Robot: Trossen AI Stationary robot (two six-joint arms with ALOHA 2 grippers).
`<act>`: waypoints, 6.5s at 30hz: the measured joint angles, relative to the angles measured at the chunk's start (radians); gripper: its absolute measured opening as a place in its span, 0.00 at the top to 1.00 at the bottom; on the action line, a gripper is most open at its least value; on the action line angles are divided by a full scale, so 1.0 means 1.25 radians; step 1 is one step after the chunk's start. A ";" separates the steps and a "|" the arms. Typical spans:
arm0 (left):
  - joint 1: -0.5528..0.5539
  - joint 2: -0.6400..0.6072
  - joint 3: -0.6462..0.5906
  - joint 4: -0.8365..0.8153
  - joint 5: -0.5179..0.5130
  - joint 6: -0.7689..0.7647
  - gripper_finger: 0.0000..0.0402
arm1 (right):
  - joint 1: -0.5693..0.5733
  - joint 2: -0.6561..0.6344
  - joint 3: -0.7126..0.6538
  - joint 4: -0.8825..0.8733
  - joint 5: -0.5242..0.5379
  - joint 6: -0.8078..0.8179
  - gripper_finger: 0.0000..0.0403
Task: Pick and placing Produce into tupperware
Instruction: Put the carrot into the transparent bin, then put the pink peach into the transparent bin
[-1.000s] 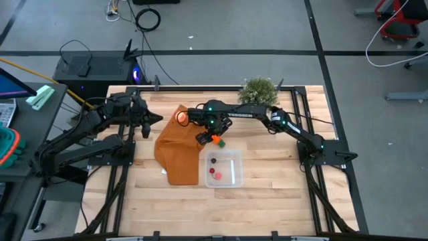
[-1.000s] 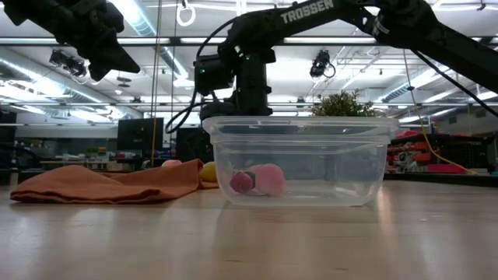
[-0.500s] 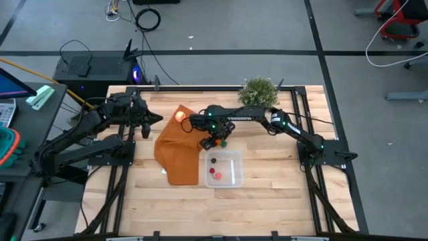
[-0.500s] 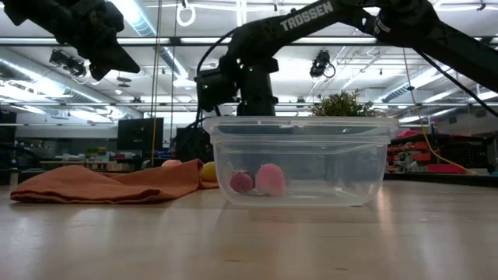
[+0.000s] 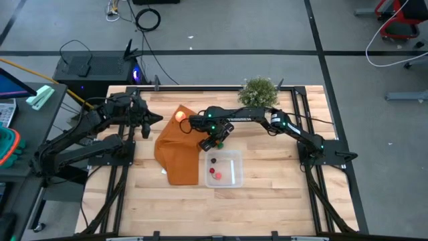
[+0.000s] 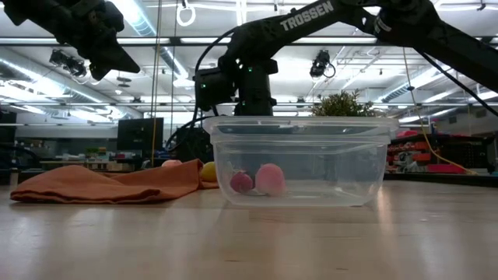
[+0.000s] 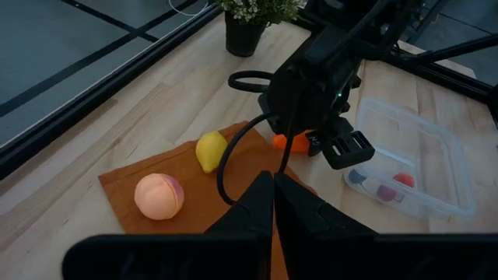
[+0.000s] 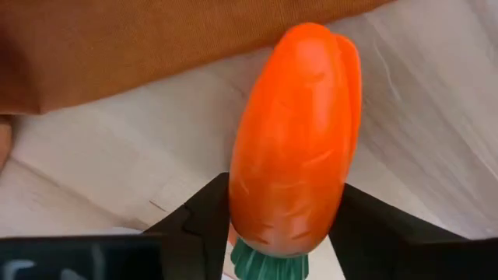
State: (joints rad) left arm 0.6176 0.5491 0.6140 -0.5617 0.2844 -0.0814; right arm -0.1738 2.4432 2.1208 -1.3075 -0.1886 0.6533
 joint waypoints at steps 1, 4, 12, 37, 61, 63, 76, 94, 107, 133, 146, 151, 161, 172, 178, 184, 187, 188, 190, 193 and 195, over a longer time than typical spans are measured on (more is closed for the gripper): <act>0.000 0.000 0.000 0.000 0.000 0.000 0.95 | 0.000 0.000 0.000 0.000 0.000 0.000 0.63; 0.000 0.000 0.000 0.000 0.000 0.000 0.95 | 0.000 -0.001 0.000 0.000 0.000 0.000 0.66; 0.000 0.000 0.000 0.000 -0.002 0.000 0.97 | -0.011 -0.001 0.013 -0.007 0.000 -0.002 0.65; 0.001 0.000 0.000 -0.010 -0.012 0.038 0.96 | 0.025 -0.196 0.170 -0.111 -0.022 0.001 0.66; 0.001 0.000 0.000 -0.009 -0.014 0.054 0.95 | 0.240 -0.224 0.169 -0.186 0.017 0.133 0.65; 0.001 0.000 0.000 -0.009 -0.014 0.054 0.94 | 0.246 -0.215 0.163 -0.182 0.020 0.136 0.65; 0.001 0.000 0.000 -0.012 -0.014 0.054 0.97 | 0.286 -0.219 -0.054 -0.108 0.018 0.300 0.65; 0.001 0.000 0.000 -0.015 -0.014 0.053 0.97 | 0.300 -0.219 -0.180 0.053 0.023 0.608 0.65; 0.001 0.000 0.000 -0.015 -0.014 0.053 0.96 | 0.306 -0.219 -0.253 0.128 0.024 0.740 0.65; 0.001 0.000 0.000 -0.015 -0.014 0.055 0.97 | 0.309 -0.212 -0.276 0.166 0.040 0.781 0.64; 0.001 0.000 0.000 -0.015 -0.014 0.055 0.96 | 0.307 -0.206 -0.331 0.217 0.029 0.795 0.64; 0.001 0.000 0.000 -0.016 -0.014 0.054 0.97 | 0.307 -0.206 -0.338 0.222 0.023 0.798 0.64; 0.001 0.000 0.000 -0.015 -0.014 0.055 0.94 | 0.307 -0.207 -0.336 0.231 0.028 0.790 0.59; 0.001 0.000 0.000 -0.015 -0.014 0.055 0.97 | 0.305 -0.221 -0.336 0.233 0.002 0.774 0.48; 0.001 0.000 0.000 -0.015 -0.014 0.057 0.95 | 0.303 -0.273 -0.336 0.217 -0.001 0.775 0.47; 0.001 0.000 0.000 -0.015 -0.014 0.056 0.95 | 0.298 -0.340 -0.335 0.192 0.021 0.781 0.47; 0.001 0.000 0.000 -0.015 -0.014 0.056 0.96 | 0.297 -0.381 -0.335 0.177 0.023 0.781 0.47; 0.001 0.000 0.000 -0.015 -0.014 0.056 0.96 | 0.297 -0.395 -0.335 0.172 0.023 0.781 0.47; 0.001 0.000 0.000 -0.015 -0.014 0.056 0.97 | 0.298 -0.418 -0.335 0.154 0.023 0.780 0.47; 0.001 0.000 0.000 -0.015 -0.014 0.054 0.96 | 0.293 -0.444 -0.335 0.120 0.023 0.763 0.48; 0.001 0.000 0.000 -0.015 -0.014 0.054 0.96 | 0.282 -0.458 -0.335 0.104 0.023 0.748 0.49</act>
State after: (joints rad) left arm 0.6189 0.5491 0.6144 -0.5808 0.2668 -0.0135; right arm 0.1788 1.8710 1.7016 -1.1775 -0.1596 1.5883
